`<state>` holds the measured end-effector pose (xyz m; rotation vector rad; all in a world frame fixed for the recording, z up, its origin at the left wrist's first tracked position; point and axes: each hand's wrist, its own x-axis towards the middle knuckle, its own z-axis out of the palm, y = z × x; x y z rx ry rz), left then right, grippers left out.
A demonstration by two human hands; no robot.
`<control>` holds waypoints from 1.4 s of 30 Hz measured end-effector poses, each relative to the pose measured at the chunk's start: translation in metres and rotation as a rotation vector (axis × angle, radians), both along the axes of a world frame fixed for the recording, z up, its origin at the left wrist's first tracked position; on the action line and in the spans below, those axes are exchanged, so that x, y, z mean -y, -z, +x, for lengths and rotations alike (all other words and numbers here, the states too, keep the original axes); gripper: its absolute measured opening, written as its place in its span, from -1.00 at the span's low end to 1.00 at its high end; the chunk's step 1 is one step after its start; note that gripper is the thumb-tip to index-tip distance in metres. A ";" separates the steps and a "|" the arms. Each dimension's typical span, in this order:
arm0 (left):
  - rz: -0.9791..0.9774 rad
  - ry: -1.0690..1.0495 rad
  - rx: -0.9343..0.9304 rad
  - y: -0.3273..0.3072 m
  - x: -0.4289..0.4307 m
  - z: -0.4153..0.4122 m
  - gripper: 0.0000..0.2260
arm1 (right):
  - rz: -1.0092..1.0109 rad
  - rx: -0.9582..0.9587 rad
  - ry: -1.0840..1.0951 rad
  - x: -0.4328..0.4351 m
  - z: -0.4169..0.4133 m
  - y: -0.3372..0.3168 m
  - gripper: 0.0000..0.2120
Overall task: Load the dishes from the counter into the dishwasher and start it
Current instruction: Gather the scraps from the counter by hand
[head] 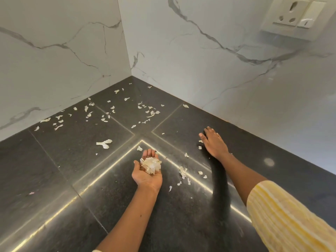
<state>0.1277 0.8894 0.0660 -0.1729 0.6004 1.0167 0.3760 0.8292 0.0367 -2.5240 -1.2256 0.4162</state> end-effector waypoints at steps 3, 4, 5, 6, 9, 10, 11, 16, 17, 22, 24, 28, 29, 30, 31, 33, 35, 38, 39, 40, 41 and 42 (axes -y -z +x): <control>-0.017 -0.035 0.001 -0.003 -0.004 -0.005 -0.56 | 0.042 -0.035 -0.164 -0.014 -0.015 0.001 -0.51; -0.016 -0.047 0.011 -0.005 -0.004 -0.008 -0.56 | 0.062 -0.052 -0.226 -0.015 -0.026 0.001 -0.54; -0.015 -0.056 0.022 -0.006 -0.004 -0.010 -0.56 | 0.075 -0.067 -0.287 -0.014 -0.040 0.000 -0.55; -0.018 -0.060 0.028 -0.007 -0.004 -0.013 -0.57 | 0.084 -0.076 -0.358 -0.011 -0.056 -0.001 -0.56; -0.019 -0.060 0.032 -0.011 -0.005 -0.022 -0.58 | 0.050 -0.188 -0.524 0.009 -0.098 -0.010 -0.57; -0.012 -0.061 0.035 -0.012 -0.006 -0.026 -0.57 | 0.101 -0.303 -0.510 0.018 -0.108 -0.013 -0.59; -0.005 -0.065 0.037 -0.014 -0.008 -0.031 -0.56 | 0.211 -0.424 -0.436 0.028 -0.113 -0.018 -0.62; 0.012 -0.102 0.033 -0.022 -0.017 -0.059 -0.56 | 0.407 -0.325 0.071 0.076 -0.102 -0.026 -0.24; 0.012 -0.108 0.037 -0.022 -0.019 -0.064 -0.57 | 0.263 -0.272 0.033 0.085 -0.101 -0.023 -0.09; -0.002 -0.143 0.056 -0.022 -0.029 -0.082 -0.56 | -0.147 0.155 -0.338 0.087 -0.119 -0.001 0.25; -0.015 -0.163 0.055 -0.022 -0.031 -0.088 -0.57 | -0.150 0.182 -0.377 0.070 -0.135 0.001 0.23; -0.025 -0.195 0.053 -0.019 -0.040 -0.102 -0.56 | -0.079 0.114 -0.389 0.016 -0.160 0.002 0.19; -0.032 -0.201 0.050 -0.018 -0.042 -0.106 -0.57 | -0.065 0.099 -0.399 -0.001 -0.165 0.002 0.17; -0.039 -0.207 0.047 -0.019 -0.045 -0.109 -0.57 | -0.058 0.091 -0.407 -0.018 -0.170 0.001 0.15; -0.043 -0.216 0.045 -0.019 -0.048 -0.112 -0.57 | -0.053 0.086 -0.414 -0.035 -0.174 0.001 0.13; -0.046 -0.235 0.044 -0.020 -0.054 -0.118 -0.57 | -0.055 0.078 -0.431 -0.069 -0.181 0.000 0.09; -0.044 -0.246 0.037 -0.020 -0.060 -0.125 -0.57 | -0.051 0.070 -0.477 -0.100 -0.189 0.000 0.04; -0.050 -0.252 0.027 -0.019 -0.066 -0.135 -0.58 | -0.013 0.086 -0.558 -0.139 -0.208 -0.004 -0.01; -0.057 -0.257 0.024 -0.018 -0.068 -0.138 -0.58 | 0.002 0.091 -0.583 -0.150 -0.215 -0.005 -0.02; -0.064 -0.264 0.023 -0.018 -0.069 -0.141 -0.58 | 0.017 0.092 -0.603 -0.161 -0.221 -0.007 -0.04; -0.070 -0.273 0.018 -0.017 -0.071 -0.144 -0.58 | 0.035 0.090 -0.619 -0.170 -0.227 -0.007 -0.05; -0.076 -0.281 0.012 -0.016 -0.072 -0.147 -0.58 | 0.051 0.082 -0.635 -0.179 -0.233 -0.007 -0.06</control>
